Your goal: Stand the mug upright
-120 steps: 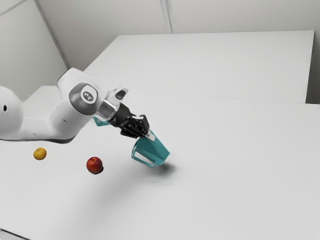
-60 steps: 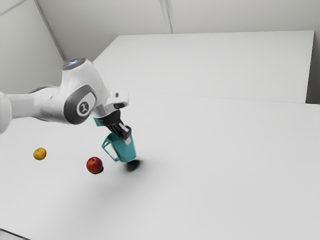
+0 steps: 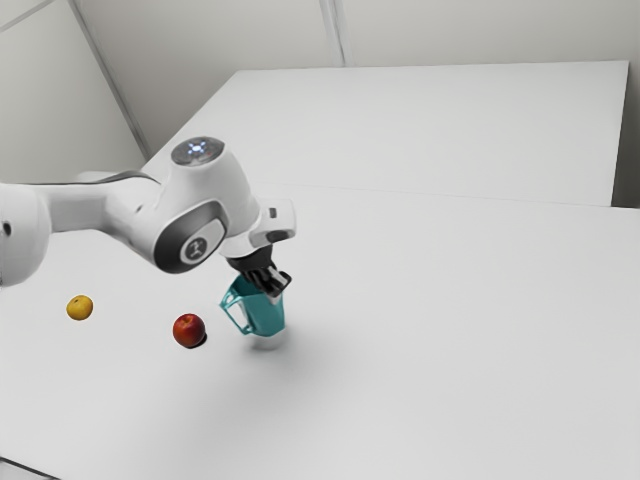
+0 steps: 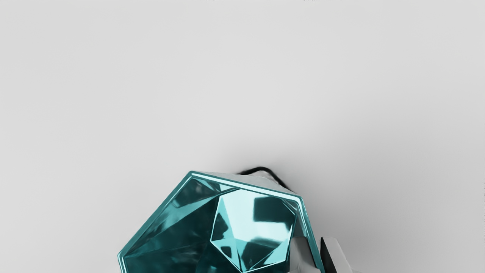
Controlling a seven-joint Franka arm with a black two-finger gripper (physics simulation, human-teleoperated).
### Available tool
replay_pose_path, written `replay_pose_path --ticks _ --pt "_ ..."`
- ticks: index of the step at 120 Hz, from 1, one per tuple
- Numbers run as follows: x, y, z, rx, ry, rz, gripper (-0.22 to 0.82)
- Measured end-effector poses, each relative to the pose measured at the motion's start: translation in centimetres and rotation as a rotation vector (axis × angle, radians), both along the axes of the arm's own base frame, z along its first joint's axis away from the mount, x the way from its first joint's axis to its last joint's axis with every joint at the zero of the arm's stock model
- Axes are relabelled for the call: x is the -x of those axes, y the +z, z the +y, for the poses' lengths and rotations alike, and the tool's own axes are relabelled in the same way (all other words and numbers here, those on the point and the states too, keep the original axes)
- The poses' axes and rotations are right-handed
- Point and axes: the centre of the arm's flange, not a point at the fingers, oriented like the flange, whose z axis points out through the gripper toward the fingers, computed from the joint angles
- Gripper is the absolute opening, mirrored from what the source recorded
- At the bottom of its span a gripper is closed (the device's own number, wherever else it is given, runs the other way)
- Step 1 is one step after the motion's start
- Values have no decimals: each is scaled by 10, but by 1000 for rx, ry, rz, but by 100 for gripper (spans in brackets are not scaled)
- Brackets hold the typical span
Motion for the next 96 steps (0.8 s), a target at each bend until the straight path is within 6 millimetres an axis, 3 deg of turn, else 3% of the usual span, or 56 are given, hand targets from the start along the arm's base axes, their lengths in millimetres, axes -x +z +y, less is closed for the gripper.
replay_pose_path --ticks 40,96 --pt "-14 -17 -10 31 101 -71 -18" --pt "-19 -29 -32 -14 56 -170 -18"
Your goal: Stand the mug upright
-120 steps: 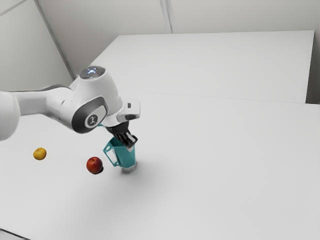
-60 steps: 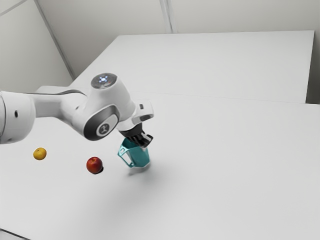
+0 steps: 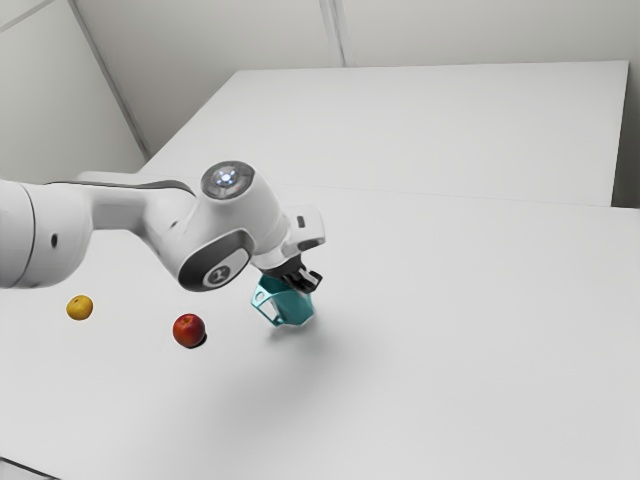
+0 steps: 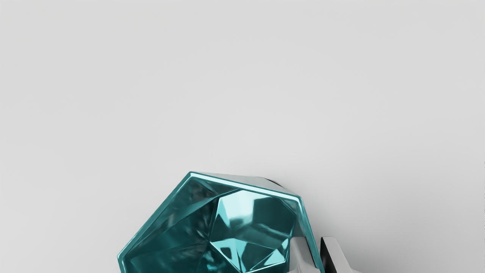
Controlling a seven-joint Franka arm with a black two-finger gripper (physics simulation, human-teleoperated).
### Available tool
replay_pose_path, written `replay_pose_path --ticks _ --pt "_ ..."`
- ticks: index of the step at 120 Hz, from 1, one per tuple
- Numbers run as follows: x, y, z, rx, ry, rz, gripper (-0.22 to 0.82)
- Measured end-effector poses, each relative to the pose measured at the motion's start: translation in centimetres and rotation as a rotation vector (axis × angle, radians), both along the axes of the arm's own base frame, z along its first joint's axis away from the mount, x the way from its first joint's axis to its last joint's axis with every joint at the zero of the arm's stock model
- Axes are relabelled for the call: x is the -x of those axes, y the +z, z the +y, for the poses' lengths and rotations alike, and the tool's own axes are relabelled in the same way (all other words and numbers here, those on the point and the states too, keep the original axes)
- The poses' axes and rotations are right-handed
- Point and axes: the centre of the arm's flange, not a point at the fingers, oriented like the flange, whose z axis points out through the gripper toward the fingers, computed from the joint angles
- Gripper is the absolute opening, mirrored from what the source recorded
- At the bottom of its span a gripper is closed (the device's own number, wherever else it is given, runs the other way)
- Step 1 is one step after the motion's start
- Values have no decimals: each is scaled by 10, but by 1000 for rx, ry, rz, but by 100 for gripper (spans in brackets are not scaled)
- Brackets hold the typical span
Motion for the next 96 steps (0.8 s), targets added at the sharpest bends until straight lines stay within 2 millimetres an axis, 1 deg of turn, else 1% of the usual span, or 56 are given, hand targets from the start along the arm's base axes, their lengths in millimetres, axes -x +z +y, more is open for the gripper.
replay_pose_path --ticks 7,16,29,43,56,72,77,84,88,96 --pt "0 0 0 3 7 -4 -18" --pt "-1 -1 0 7 17 -4 -12" --pt "-1 -3 2 12 30 -2 -1" --pt "-2 -2 4 16 43 -5 14" --pt "-2 4 5 23 52 -17 24" --pt "0 38 6 45 65 -69 35" --pt "-3 51 5 50 72 -84 37" --pt "-11 64 4 51 88 -87 41" --pt "-22 78 1 55 102 -91 44" --pt "-57 116 -3 97 160 -75 48"
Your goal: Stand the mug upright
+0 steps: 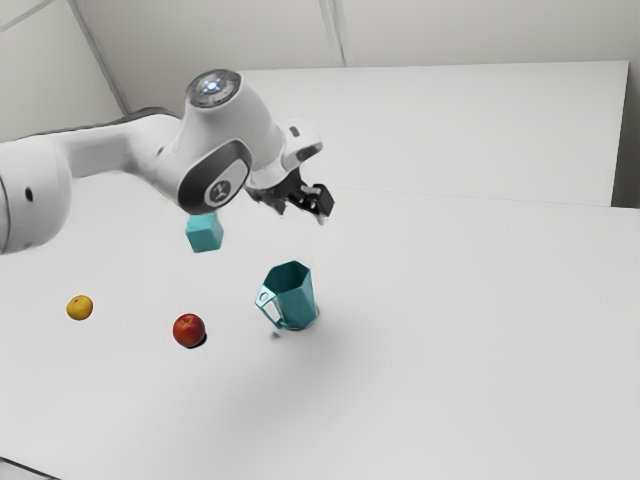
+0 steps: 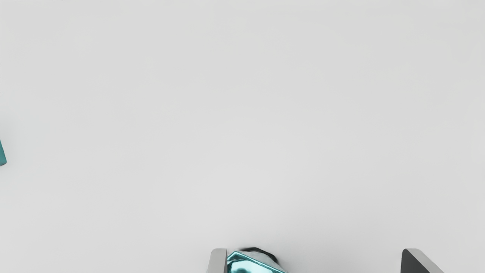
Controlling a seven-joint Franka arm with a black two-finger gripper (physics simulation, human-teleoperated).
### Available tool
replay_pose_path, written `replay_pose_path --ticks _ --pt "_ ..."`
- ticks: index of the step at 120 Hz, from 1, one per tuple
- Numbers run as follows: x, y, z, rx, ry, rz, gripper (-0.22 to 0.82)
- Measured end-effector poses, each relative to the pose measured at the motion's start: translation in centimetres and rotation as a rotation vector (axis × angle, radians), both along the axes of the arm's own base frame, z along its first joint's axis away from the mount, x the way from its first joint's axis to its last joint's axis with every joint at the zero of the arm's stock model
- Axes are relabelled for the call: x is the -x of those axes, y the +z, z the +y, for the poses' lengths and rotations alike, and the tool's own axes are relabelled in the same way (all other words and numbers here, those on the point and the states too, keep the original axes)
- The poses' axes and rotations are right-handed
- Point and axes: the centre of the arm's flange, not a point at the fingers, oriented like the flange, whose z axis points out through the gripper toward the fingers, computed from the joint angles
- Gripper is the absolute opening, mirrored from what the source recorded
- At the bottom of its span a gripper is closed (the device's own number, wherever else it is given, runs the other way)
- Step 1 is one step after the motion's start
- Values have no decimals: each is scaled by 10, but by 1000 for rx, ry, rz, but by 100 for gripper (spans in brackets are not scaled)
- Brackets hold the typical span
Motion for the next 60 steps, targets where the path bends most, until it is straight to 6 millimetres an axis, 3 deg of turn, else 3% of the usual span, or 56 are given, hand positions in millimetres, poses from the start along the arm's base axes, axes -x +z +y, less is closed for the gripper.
replay_pose_path --ticks 9,21,25,35,40,51,60 --pt "-18 25 4 47 38 60 52" --pt "1 72 25 82 53 108 55" --pt "7 87 42 95 69 120 56" --pt "6 117 112 120 148 151 57" --pt "2 127 130 123 155 167 58" --pt "-14 151 141 115 118 190 59" --pt "-15 156 145 103 87 223 59"
